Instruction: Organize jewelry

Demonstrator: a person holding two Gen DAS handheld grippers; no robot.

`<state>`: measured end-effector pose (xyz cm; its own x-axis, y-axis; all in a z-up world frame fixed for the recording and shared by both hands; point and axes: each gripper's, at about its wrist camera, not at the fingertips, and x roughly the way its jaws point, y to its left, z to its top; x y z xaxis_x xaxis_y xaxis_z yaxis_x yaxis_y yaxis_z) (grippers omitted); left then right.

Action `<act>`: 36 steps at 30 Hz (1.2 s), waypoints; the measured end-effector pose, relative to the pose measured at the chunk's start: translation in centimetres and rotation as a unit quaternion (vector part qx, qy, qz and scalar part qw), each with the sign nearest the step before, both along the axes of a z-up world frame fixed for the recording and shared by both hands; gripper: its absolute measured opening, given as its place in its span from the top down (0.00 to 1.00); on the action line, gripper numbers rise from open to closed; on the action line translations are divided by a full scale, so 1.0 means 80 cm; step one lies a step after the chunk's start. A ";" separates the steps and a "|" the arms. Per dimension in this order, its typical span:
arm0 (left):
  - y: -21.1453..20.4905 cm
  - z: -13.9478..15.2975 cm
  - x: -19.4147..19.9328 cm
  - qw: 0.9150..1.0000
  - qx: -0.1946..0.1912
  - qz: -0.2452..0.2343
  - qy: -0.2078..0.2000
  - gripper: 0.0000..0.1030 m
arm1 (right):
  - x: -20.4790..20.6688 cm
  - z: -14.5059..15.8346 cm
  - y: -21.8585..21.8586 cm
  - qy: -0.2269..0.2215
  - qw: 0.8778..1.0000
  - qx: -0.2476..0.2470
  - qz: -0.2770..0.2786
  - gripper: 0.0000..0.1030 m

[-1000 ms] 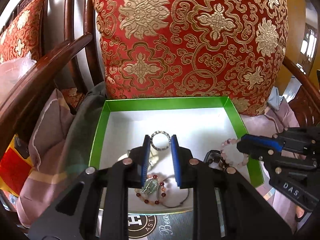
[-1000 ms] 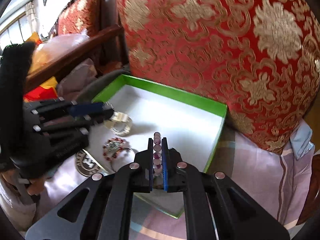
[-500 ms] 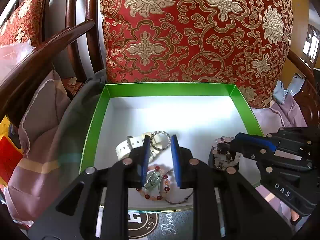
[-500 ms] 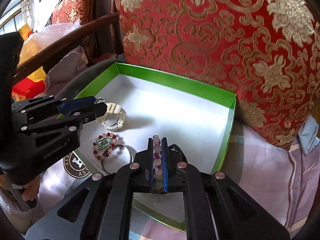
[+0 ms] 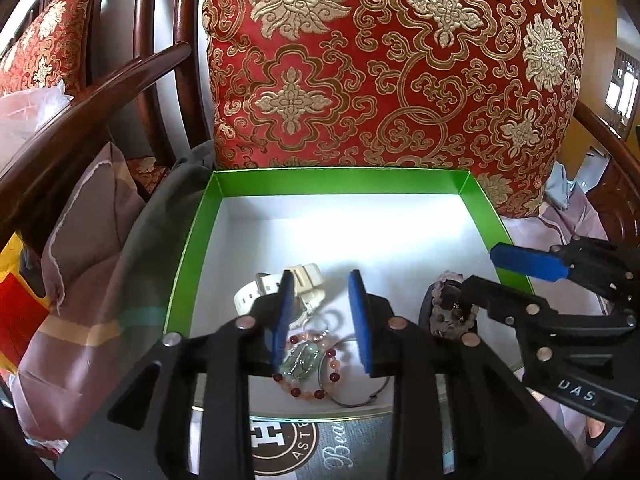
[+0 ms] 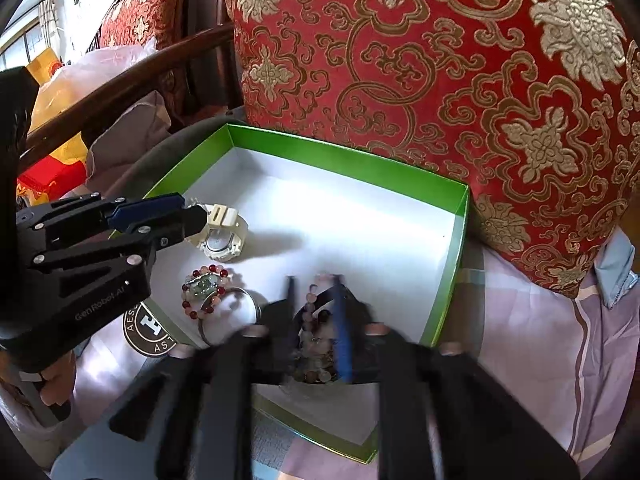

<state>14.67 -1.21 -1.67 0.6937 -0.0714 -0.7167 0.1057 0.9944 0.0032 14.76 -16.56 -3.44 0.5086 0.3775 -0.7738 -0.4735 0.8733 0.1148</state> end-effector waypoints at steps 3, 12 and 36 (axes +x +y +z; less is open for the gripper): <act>0.001 0.002 -0.001 1.000 0.004 0.000 -0.007 0.55 | -0.004 0.008 -0.002 -0.014 1.000 0.002 -0.004 0.63; 0.004 0.002 -0.010 1.000 0.023 0.011 -0.007 0.30 | -0.006 0.011 -0.002 -0.017 1.000 -0.001 -0.011 0.49; 0.022 0.003 -0.006 0.998 0.037 0.055 0.016 0.02 | -0.001 0.008 -0.010 0.007 0.998 -0.012 -0.059 0.04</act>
<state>14.16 0.52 -1.44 0.6716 0.0579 -0.7387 -0.0033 0.9972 0.0752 14.67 -17.38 -2.79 0.5381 0.2960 -0.7892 -0.3649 0.9258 0.0985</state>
